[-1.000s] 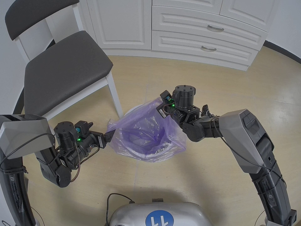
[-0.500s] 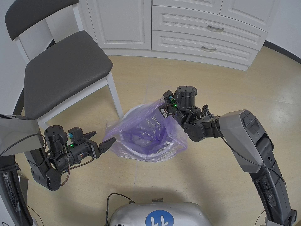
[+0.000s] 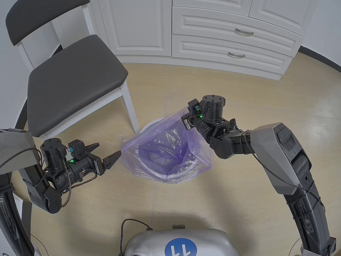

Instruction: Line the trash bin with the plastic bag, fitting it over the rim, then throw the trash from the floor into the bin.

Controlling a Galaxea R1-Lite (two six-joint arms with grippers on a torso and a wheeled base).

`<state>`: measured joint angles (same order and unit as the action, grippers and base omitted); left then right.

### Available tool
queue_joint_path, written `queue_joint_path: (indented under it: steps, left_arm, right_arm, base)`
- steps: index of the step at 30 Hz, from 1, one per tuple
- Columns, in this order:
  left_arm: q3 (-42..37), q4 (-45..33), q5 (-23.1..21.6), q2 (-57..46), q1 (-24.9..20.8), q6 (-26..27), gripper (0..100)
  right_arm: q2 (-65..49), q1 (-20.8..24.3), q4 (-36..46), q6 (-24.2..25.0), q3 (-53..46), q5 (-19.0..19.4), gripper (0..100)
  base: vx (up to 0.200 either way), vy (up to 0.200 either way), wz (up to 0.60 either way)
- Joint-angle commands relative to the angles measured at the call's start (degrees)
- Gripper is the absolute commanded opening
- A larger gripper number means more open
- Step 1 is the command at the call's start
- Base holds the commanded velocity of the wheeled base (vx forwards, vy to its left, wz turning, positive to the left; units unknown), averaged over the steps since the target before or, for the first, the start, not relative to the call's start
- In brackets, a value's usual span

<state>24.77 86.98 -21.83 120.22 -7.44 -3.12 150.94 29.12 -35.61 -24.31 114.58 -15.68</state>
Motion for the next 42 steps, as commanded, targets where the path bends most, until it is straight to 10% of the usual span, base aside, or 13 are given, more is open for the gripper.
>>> queue_joint_path:
  steps: [1, 13, 14, 21, 31, 42]
  left_arm:
    - [-0.69, 0.03, 0.04, -1.22, -0.21, 0.92, 100]
    - [-0.87, 0.30, 0.83, -1.40, -1.53, 1.10, 100]
    - [-0.87, 0.38, 1.53, -1.31, -1.79, 1.10, 100]
    - [-0.69, 0.65, 2.94, -1.13, -2.32, 1.10, 100]
    - [-0.34, 0.73, 3.82, -0.96, -3.55, 1.10, 100]
    - [-0.43, 0.73, 8.56, -0.52, -7.33, 1.10, 100]
  right_arm:
    - [-1.71, -0.03, -2.18, 2.25, 0.01, -2.60, 0]
    - [0.32, -0.65, -7.63, 5.59, 0.01, -5.77, 0]
    - [0.32, -0.47, -7.81, 5.59, 0.01, -6.56, 100]
    - [-7.15, 0.58, -8.07, 4.80, -2.17, -6.21, 100]
    - [-27.02, 4.36, -0.95, 5.24, -34.25, -4.19, 100]
    - [-29.65, 5.59, -4.47, 24.04, -46.64, -3.83, 100]
  base:
    - [0.000, 0.000, 0.00]
    - [0.000, 0.000, 0.00]
    - [0.000, 0.000, 0.00]
    - [0.000, 0.000, 0.00]
    - [0.000, 0.000, 0.00]
    - [0.000, 0.000, 0.00]
